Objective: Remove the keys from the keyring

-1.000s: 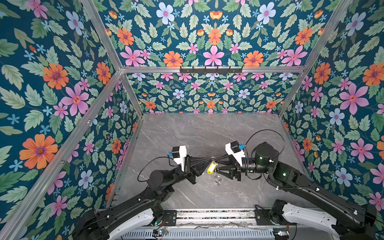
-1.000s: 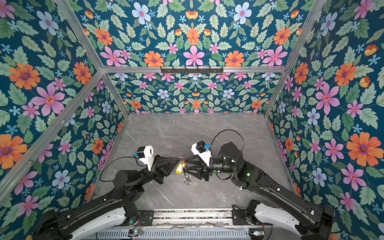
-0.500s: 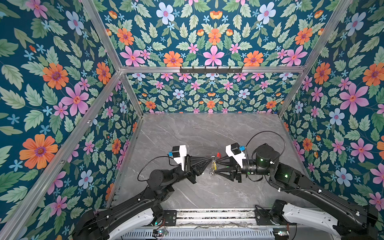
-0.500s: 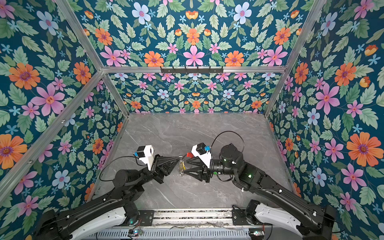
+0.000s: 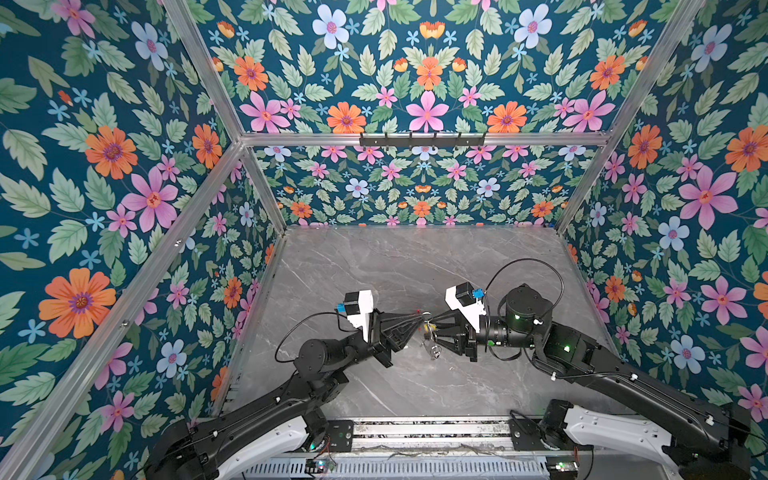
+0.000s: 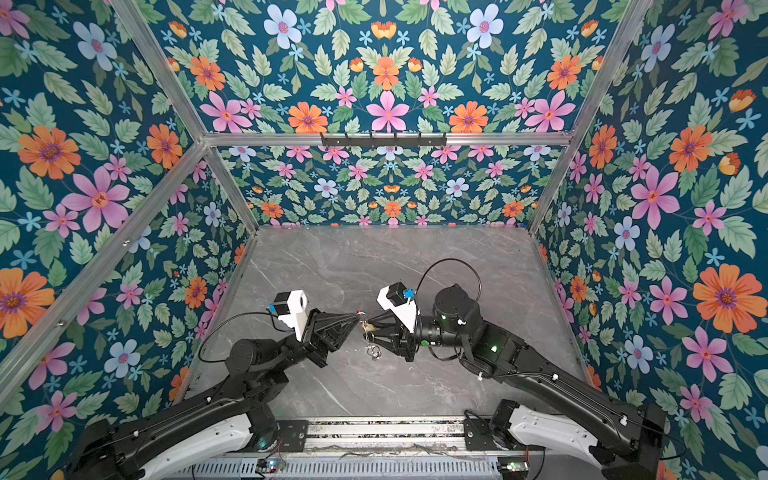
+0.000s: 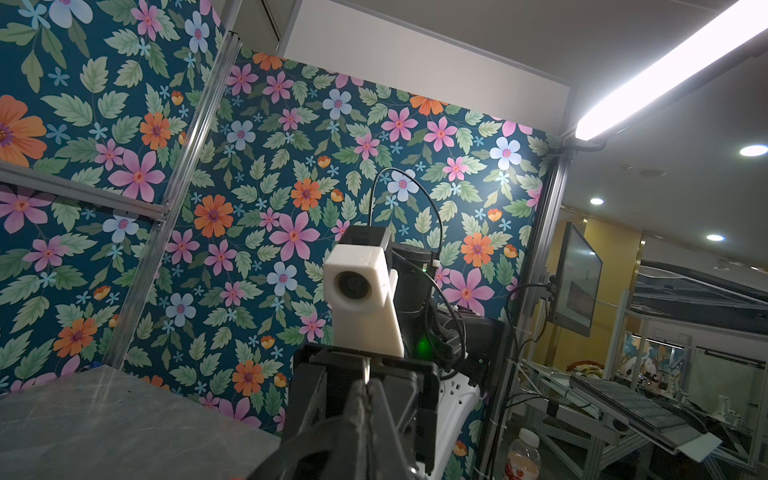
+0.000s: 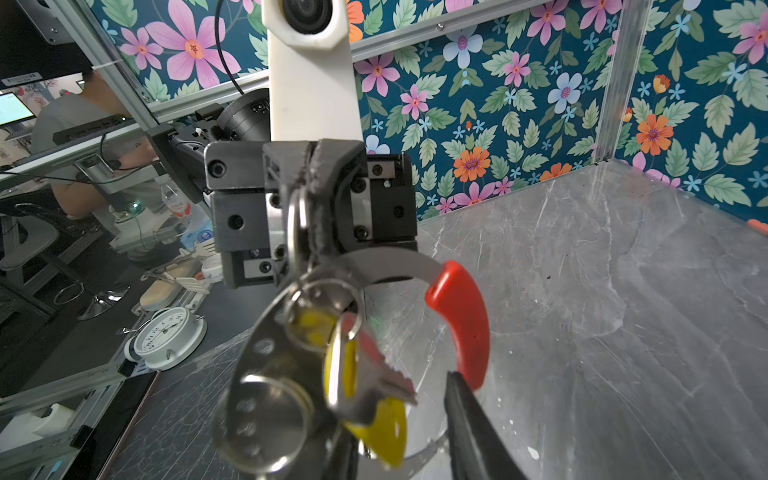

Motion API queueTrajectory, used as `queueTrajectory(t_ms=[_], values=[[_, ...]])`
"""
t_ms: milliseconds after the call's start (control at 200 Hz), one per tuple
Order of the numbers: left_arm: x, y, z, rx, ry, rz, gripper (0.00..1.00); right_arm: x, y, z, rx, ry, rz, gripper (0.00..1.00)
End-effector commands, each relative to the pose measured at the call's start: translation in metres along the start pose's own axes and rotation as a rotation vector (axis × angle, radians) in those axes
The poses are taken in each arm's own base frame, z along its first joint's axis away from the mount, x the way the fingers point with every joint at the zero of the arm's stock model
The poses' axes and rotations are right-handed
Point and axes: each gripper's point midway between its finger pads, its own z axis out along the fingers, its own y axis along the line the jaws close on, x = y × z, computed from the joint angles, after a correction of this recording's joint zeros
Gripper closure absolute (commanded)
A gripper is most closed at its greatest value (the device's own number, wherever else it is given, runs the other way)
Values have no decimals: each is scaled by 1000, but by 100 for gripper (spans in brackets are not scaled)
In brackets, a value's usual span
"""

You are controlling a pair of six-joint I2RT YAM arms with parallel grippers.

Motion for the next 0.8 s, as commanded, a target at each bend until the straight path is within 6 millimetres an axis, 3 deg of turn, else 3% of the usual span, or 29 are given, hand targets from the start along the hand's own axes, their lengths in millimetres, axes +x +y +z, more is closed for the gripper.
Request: queueTrajectory(t_ms=[0,85,255,370,795], values=[[-4,-4,1,19,-14,18,100,-8,3,-2,-9,-25,-33,63],[-2,-3,1,16,-8,13,100,-10,4,-2,-12,-27,-39,64],[1,1,-1,1,-6,17,100,-5,2,-1,-3,-8,-41,88],[4,6,-3,-12,4,16,100,2,-3,2,13,14,-35,96],[-2,12,-11,29,-9,-7,100,17,-10,1,41,102,-44,100]])
